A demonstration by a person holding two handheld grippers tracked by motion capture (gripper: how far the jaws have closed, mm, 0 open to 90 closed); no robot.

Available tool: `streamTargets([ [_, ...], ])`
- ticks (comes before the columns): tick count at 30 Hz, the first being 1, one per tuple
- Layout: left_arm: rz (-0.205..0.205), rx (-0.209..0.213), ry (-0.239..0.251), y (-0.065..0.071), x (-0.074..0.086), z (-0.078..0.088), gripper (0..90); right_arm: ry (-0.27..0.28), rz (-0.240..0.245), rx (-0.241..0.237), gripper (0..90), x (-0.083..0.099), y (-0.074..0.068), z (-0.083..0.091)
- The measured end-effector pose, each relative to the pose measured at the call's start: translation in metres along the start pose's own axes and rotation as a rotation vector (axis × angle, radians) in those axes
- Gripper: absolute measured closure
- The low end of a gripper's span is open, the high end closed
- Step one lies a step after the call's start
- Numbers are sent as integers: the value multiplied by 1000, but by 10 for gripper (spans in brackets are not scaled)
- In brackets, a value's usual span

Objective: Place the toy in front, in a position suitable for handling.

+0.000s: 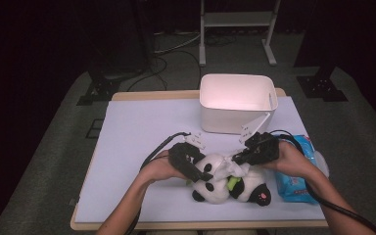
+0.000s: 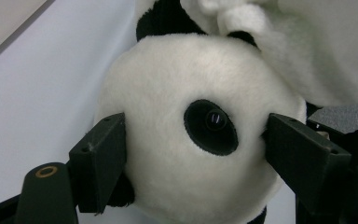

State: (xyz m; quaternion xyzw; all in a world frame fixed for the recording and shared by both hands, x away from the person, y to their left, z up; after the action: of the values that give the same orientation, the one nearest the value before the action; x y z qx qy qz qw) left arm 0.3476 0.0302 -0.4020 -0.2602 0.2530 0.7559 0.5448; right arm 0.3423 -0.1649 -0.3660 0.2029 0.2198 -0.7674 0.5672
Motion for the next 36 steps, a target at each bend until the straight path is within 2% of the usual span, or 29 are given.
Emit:
streamTargets([
  [6, -2, 8, 5, 1, -1, 3, 192, -1, 7, -17, 868, 6, -7, -3],
  [9, 18, 3, 7, -1, -3, 7, 148, -1, 14, -16, 868, 8, -11, -3],
  [11, 33, 3, 19, -3, -4, 10, 129, 10, 15, -15, 868, 10, -13, -2],
  [16, 48, -7, 15, -6, -4, 12, 96, 30, 15, -13, 868, 15, -17, -1],
  [17, 56, -19, 14, -7, -4, 12, 91, 45, 28, -17, 869, 19, -21, 0],
  [20, 60, -13, 6, -8, -4, 10, 88, 67, 30, -18, 870, 25, -25, 1],
  [24, 71, 29, -2, -8, -3, 3, 83, 79, 34, -23, 870, 31, -30, 2],
  [26, 74, 34, -3, -8, -3, 2, 79, 82, 38, -22, 870, 32, -31, 3],
  [27, 75, 50, -6, -8, -3, 1, 80, 83, 38, -24, 870, 33, -32, 3],
  [28, 85, 93, -20, -7, -4, -3, 81, 84, 38, -26, 870, 33, -32, 3],
  [30, 83, 130, -25, -5, -5, -8, 88, 85, 43, -24, 869, 32, -32, 2],
  [33, 87, 144, -33, -5, -5, -11, 96, 81, 49, -17, 869, 32, -33, 2],
  [36, 106, 148, -25, -7, -5, -9, 187, 80, 52, -12, 869, 30, -32, 3],
])
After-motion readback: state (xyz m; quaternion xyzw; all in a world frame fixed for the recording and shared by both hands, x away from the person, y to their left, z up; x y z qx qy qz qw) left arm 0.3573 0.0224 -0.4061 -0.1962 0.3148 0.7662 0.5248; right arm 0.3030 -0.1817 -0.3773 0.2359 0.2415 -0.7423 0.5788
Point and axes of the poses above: each handheld gripper's, and its own axes: z roughly backward along the jaws, x roughly out of its underside, y roughly to its right, the point moved 4 cm from there along -z, roughly forward along the jaws, and after that the axes turned 5 degrees about -x, right-handed, at the moved point
